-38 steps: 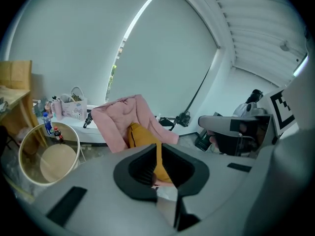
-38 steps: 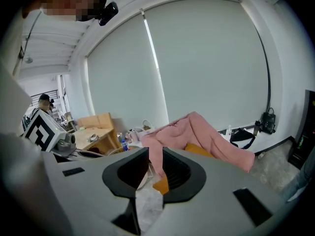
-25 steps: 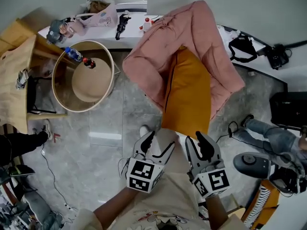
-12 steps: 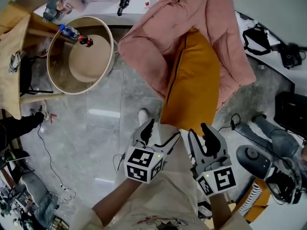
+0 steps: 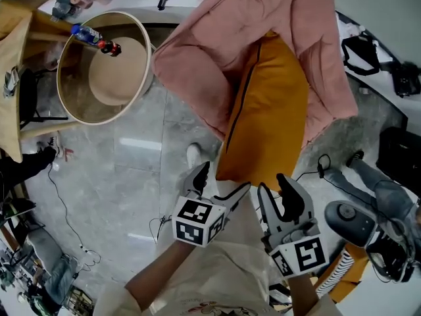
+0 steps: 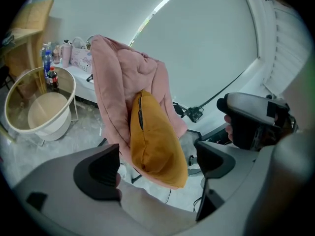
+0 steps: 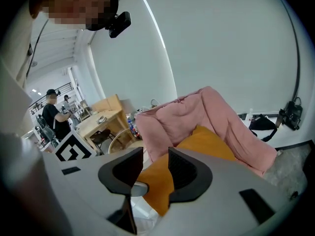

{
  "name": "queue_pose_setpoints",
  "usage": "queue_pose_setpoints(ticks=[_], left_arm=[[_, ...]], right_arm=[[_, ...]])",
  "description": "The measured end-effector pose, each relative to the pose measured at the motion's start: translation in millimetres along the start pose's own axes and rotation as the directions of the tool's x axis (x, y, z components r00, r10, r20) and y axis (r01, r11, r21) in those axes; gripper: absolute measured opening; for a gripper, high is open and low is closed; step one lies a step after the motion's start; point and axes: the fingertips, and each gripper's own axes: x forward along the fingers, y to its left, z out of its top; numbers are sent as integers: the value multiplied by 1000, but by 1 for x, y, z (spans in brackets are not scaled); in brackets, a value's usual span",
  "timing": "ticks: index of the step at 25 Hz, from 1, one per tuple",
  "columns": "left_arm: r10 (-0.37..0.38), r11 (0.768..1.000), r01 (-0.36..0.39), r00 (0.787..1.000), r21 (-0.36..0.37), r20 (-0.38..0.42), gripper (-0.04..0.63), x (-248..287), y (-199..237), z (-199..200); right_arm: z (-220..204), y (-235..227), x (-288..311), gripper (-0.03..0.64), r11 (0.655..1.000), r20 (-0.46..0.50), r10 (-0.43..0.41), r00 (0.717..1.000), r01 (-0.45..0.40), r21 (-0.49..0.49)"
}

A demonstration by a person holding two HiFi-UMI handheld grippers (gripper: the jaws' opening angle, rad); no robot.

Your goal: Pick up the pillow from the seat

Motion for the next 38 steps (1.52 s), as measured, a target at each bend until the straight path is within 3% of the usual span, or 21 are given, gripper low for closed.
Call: queue_pose_setpoints(ticks=[14,25,32,38], left_arm=[[15,999,-17,999,-42,-48,494,60,16,-6],[34,997,-41,995,-67,-97,494,97,16,-13],[49,999,-49,995,3,-88,342,101,7,-8],[53,998,-51,995,24,-89,302,99,9,-9]], right_arm=[[-26,-34,28,167,999,-86,26,996,-24,23],[-40,-77,59,295,995,-182,100,978,-95,37],[-37,-101,80,327,993,-202,114,973,-113,14],[-58,-117,99,419,992,-264,119,957,-123,2]])
